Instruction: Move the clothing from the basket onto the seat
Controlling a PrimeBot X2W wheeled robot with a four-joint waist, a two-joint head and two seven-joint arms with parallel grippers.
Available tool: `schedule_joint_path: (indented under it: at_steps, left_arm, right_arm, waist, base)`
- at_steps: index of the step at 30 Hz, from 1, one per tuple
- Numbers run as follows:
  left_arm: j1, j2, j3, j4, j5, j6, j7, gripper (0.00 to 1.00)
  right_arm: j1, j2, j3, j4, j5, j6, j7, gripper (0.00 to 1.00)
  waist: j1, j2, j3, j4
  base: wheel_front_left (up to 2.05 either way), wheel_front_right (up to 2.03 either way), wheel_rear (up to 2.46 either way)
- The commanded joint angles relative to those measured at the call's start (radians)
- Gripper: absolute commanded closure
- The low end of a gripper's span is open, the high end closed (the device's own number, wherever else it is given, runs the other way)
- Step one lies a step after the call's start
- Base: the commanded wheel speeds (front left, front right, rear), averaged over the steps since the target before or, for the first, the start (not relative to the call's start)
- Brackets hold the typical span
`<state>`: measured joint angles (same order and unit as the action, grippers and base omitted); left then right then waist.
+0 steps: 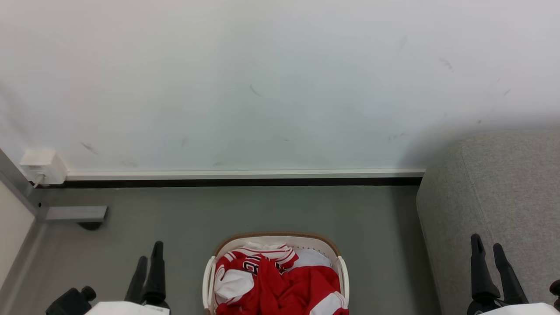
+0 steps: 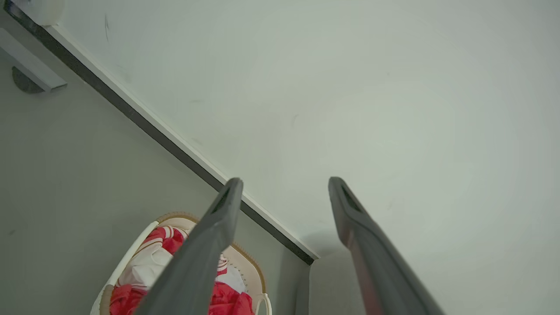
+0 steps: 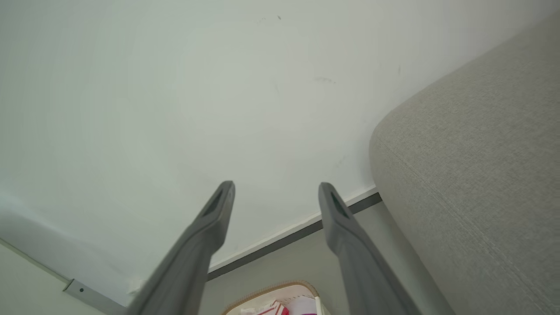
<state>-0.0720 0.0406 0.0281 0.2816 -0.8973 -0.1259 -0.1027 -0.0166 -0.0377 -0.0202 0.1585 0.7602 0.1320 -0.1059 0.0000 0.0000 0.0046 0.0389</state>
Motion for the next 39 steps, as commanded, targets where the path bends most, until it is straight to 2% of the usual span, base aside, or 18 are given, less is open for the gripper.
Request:
schedule_joint_path:
  at_steps: [1, 20, 39]
  left_arm:
    - [0.002, 0.01, 0.003, -0.014, 0.056, -0.005, -0.016, 0.0]
    - [0.033, 0.027, -0.037, -0.057, 0.393, -0.005, -0.067, 0.0]
    - [0.064, 0.058, -0.094, -0.071, 0.614, -0.005, -0.109, 0.0]
  right_arm:
    - [0.003, -0.012, 0.002, -0.014, -0.05, -0.001, -0.012, 0.0]
    - [0.012, -0.014, 0.004, 0.05, -0.298, -0.001, -0.063, 0.0]
    - [0.023, -0.016, 0.008, 0.091, -0.456, -0.002, -0.106, 0.0]
  waist:
    - [0.0, 0.0, 0.0, -0.002]
    - [0.0, 0.0, -0.003, -0.005]
    - [0.0, 0.0, -0.004, -0.007]
  base:
    - [0.0, 0.0, 0.0]
    - [0.0, 0.0, 0.0]
    - [0.0, 0.0, 0.0]
